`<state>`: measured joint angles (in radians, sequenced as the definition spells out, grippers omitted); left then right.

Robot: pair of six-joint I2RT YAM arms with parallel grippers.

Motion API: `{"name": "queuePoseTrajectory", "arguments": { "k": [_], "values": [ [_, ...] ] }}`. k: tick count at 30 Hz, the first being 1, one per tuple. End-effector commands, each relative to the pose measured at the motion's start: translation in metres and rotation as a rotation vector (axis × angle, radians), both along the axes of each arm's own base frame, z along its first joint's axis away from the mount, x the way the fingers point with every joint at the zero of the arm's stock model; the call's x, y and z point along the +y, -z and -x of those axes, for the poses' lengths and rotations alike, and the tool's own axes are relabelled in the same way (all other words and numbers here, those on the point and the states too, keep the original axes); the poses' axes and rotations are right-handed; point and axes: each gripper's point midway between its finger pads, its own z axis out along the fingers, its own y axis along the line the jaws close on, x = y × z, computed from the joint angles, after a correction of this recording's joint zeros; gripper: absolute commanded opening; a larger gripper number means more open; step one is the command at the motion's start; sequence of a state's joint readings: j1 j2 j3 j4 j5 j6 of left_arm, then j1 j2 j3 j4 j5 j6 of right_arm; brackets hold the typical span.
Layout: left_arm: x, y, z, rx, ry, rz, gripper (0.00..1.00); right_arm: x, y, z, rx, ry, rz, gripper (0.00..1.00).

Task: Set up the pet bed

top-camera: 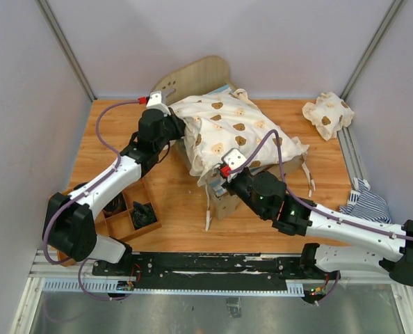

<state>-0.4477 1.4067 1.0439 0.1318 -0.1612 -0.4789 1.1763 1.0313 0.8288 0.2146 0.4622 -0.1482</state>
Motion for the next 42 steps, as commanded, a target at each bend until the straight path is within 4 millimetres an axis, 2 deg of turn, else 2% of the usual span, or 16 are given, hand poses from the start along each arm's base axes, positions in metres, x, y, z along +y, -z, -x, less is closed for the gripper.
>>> {"name": "queuePoseTrajectory", "arguments": {
  "k": [1,6,10,13,18,24,30,33,39,42],
  "values": [
    [0.004,-0.028,-0.011,-0.069,-0.012,0.038,0.0,0.008,-0.037,0.001,-0.083,-0.055,-0.075,0.0],
    [0.003,-0.028,-0.013,-0.067,0.001,0.047,0.0,0.011,-0.014,-0.002,-0.049,-0.043,-0.028,0.0],
    [0.002,-0.028,-0.012,-0.064,0.013,0.046,0.0,-0.002,0.006,-0.004,-0.001,0.012,0.025,0.0],
    [0.001,-0.027,-0.01,-0.062,0.018,0.048,0.0,-0.018,0.003,-0.005,-0.008,0.058,0.041,0.0],
    [-0.004,-0.019,-0.008,-0.045,0.044,0.065,0.0,-0.023,-0.001,0.003,-0.063,0.001,0.068,0.0],
    [-0.005,-0.009,-0.006,-0.023,0.05,0.063,0.0,-0.032,0.016,0.0,-0.142,0.01,0.15,0.0],
    [-0.009,-0.009,-0.005,-0.017,0.065,0.081,0.0,-0.025,0.027,-0.005,-0.147,0.015,0.188,0.0],
    [-0.009,-0.008,-0.004,-0.014,0.068,0.082,0.0,-0.022,0.041,-0.002,-0.071,0.003,0.193,0.0],
    [-0.009,-0.002,0.0,-0.001,0.073,0.079,0.0,-0.027,0.094,0.008,0.101,0.022,0.183,0.0],
    [-0.008,0.006,0.003,0.013,0.074,0.079,0.0,-0.032,0.1,0.009,0.157,0.053,0.188,0.08]
  ]
}}
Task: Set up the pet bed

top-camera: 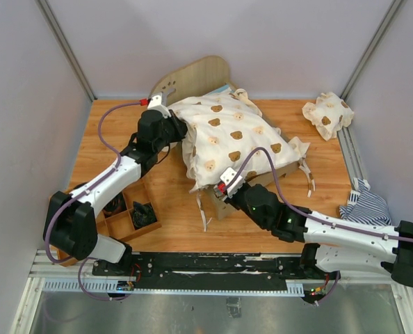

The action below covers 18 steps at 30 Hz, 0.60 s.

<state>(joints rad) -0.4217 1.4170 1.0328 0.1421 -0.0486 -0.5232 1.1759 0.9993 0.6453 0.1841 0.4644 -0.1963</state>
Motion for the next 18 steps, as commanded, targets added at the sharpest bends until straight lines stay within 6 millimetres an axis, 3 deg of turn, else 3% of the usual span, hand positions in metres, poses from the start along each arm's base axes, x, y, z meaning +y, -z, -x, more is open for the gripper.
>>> {"name": "queuePoseTrajectory", "arguments": {
  "k": [1,6,9,12,16,18],
  "values": [
    [0.001,0.001,0.001,-0.018,0.002,0.019,0.0,-0.011,0.017,0.004,0.132,0.077,-0.018,0.13],
    [0.004,0.011,0.007,0.014,0.004,-0.001,0.03,-0.04,0.005,0.014,0.3,0.249,-0.067,0.49],
    [0.007,0.014,0.01,0.023,-0.005,-0.009,0.06,-0.055,0.002,0.018,0.397,0.397,-0.195,0.51],
    [0.008,0.014,0.013,0.026,-0.005,-0.004,0.08,-0.055,0.005,0.023,0.489,0.478,-0.382,0.51],
    [0.012,0.005,0.013,0.026,-0.022,-0.015,0.21,-0.05,0.01,0.018,0.521,0.546,-0.505,0.51],
    [0.016,-0.003,0.014,0.012,-0.033,-0.023,0.36,-0.058,0.014,0.013,0.522,0.647,-0.548,0.51]
  ]
}}
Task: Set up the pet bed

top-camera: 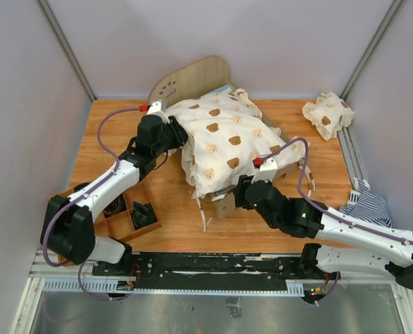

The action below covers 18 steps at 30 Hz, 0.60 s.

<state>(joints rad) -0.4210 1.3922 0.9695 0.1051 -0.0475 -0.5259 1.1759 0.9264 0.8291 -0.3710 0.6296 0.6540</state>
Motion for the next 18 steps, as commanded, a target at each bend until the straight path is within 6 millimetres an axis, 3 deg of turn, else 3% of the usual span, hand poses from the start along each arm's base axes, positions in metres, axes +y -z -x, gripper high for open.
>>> {"name": "queuePoseTrajectory", "arguments": {
  "k": [1,4,7,12,15,18],
  "values": [
    [0.012,-0.037,0.001,-0.068,-0.037,-0.002,0.44,-0.022,0.018,-0.01,0.095,0.316,-0.133,0.5],
    [0.021,-0.054,0.009,-0.113,-0.049,-0.023,0.57,-0.029,0.019,-0.017,0.11,0.462,-0.212,0.48],
    [0.029,-0.062,0.02,-0.146,-0.043,-0.055,0.64,-0.022,0.018,-0.03,0.099,0.497,-0.217,0.48],
    [0.034,-0.046,0.05,-0.114,0.024,-0.164,0.66,-0.03,0.038,-0.044,0.147,0.548,-0.138,0.42],
    [0.035,-0.031,0.068,-0.112,0.057,-0.209,0.66,-0.049,0.055,-0.055,0.166,0.568,-0.087,0.22],
    [0.018,-0.024,0.088,-0.135,0.161,-0.178,0.66,-0.068,0.066,-0.074,0.179,0.565,-0.073,0.1]
  ]
}}
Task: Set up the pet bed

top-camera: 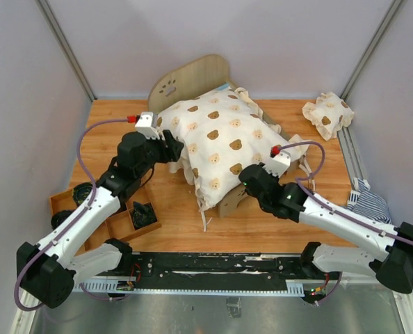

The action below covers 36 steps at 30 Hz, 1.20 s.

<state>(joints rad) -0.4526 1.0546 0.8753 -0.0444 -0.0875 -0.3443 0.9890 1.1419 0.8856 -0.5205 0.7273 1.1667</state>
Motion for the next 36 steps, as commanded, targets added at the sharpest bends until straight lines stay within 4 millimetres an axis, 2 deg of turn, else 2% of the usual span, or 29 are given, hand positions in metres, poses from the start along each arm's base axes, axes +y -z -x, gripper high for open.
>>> {"name": "queuePoseTrajectory", "arguments": {
  "k": [1,4,7,10,13,15,18,20,22,24,28,31,34,36],
  "values": [
    [-0.021,0.026,0.029,0.021,0.156,-0.041,0.66,-0.037,0.019,-0.033,0.002,0.038,0.065,0.07],
    [-0.043,0.032,0.044,0.021,0.256,-0.027,0.66,-0.049,0.017,-0.051,-0.004,0.041,0.087,0.01],
    [-0.062,0.034,0.055,0.014,0.322,0.0,0.66,-0.062,0.017,-0.067,0.007,0.061,0.134,0.0],
    [-0.086,0.043,0.067,0.029,0.398,0.038,0.68,-0.078,0.016,-0.086,0.024,0.084,0.182,0.0],
    [-0.102,0.058,0.075,0.067,0.431,0.049,0.71,-0.088,0.007,-0.099,0.021,0.073,0.206,0.0],
    [-0.111,0.068,0.079,0.096,0.443,0.044,0.73,-0.09,0.001,-0.101,0.013,0.053,0.225,0.0],
    [-0.12,0.079,0.08,0.13,0.429,0.052,0.75,-0.082,-0.004,-0.093,0.016,-0.012,0.194,0.03],
    [-0.124,0.082,0.076,0.133,0.416,0.066,0.76,-0.07,-0.003,-0.08,0.037,-0.082,0.13,0.07],
    [-0.124,0.084,0.068,0.136,0.383,0.058,0.74,-0.068,-0.005,-0.07,0.034,-0.096,0.094,0.1],
    [-0.123,0.085,0.063,0.125,0.373,0.033,0.67,-0.071,-0.011,-0.059,0.019,-0.092,0.068,0.12],
    [-0.11,0.085,0.052,0.122,0.305,-0.05,0.25,-0.069,-0.02,-0.04,0.009,-0.122,0.003,0.16],
    [-0.096,0.077,0.05,0.11,0.25,-0.092,0.02,-0.062,-0.031,-0.026,0.0,-0.228,-0.004,0.25],
    [-0.081,0.056,0.055,0.074,0.213,-0.085,0.0,-0.057,-0.035,-0.007,0.025,-0.31,-0.015,0.39],
    [-0.078,0.038,0.065,0.048,0.232,-0.043,0.02,-0.056,-0.032,0.008,0.06,-0.319,-0.044,0.46]
  ]
}}
